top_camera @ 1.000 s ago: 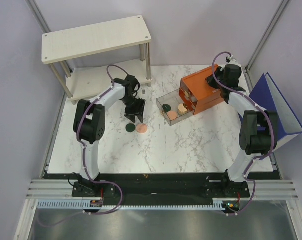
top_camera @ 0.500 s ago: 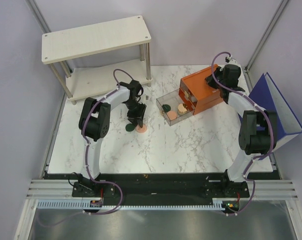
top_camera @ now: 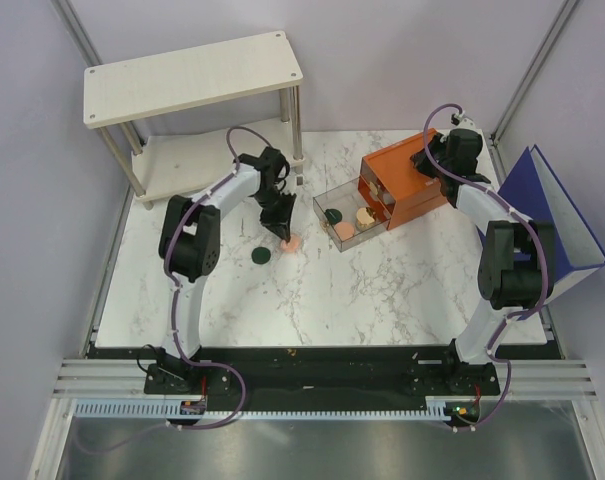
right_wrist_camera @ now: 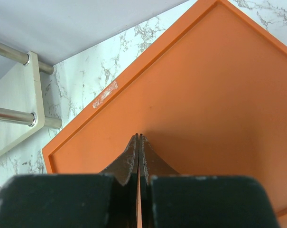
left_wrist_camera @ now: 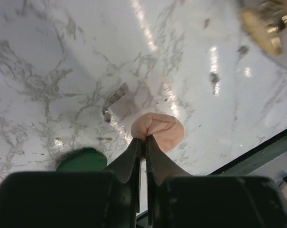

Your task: Organize the makeup

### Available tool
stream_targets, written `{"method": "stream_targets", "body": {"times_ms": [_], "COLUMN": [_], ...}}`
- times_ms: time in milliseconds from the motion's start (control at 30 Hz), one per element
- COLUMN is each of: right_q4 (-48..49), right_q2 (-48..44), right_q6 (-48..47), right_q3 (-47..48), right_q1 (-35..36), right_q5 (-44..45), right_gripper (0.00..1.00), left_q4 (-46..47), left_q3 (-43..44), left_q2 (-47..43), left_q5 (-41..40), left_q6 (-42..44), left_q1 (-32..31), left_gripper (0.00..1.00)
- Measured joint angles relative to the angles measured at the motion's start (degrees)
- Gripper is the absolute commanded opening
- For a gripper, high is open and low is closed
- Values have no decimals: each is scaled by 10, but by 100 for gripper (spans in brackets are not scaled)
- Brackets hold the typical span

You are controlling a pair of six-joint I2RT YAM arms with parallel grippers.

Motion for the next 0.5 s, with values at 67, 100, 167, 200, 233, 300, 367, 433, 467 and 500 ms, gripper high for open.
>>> {"method": "stream_targets", "body": {"times_ms": [67, 100, 167, 200, 233, 300, 367, 433, 467, 500], "right_q4": [0, 0, 1, 2, 2, 3, 5, 5, 5, 5], "right_q2": [0, 0, 1, 1, 1, 1, 0, 0, 0, 0], "right_q6": [0, 0, 0, 0, 0, 0, 0, -1, -1, -1], "right_q3": [0, 0, 0, 0, 0, -1, -3, -3, -3, -3], "right_q1": [0, 0, 0, 0, 0, 0, 0, 0, 0, 0], "right_q5": [0, 0, -2, -2, -2, -2, -2, -2, -2, -2], "right_gripper": [0, 0, 0, 0, 0, 0, 0, 0, 0, 0], "left_q4": [2, 6, 18, 24, 34, 59, 73, 83, 85, 90], "left_q3": [34, 55, 97, 118, 137, 174, 182, 184, 186, 187], "left_q2": [-2, -2, -3, -3, -3, -3, -2, 3, 8, 14], "left_q5": [23, 33, 61, 74, 89, 125, 147, 168, 178, 189], "left_q6": [-1, -3, -8, -14, -20, -32, -39, -44, -47, -49], "left_q1": [0, 0, 0, -1, -1, -6, -12, -21, -26, -30], "left_gripper": [8, 8, 9, 9, 11, 12, 17, 21, 24, 32]}}
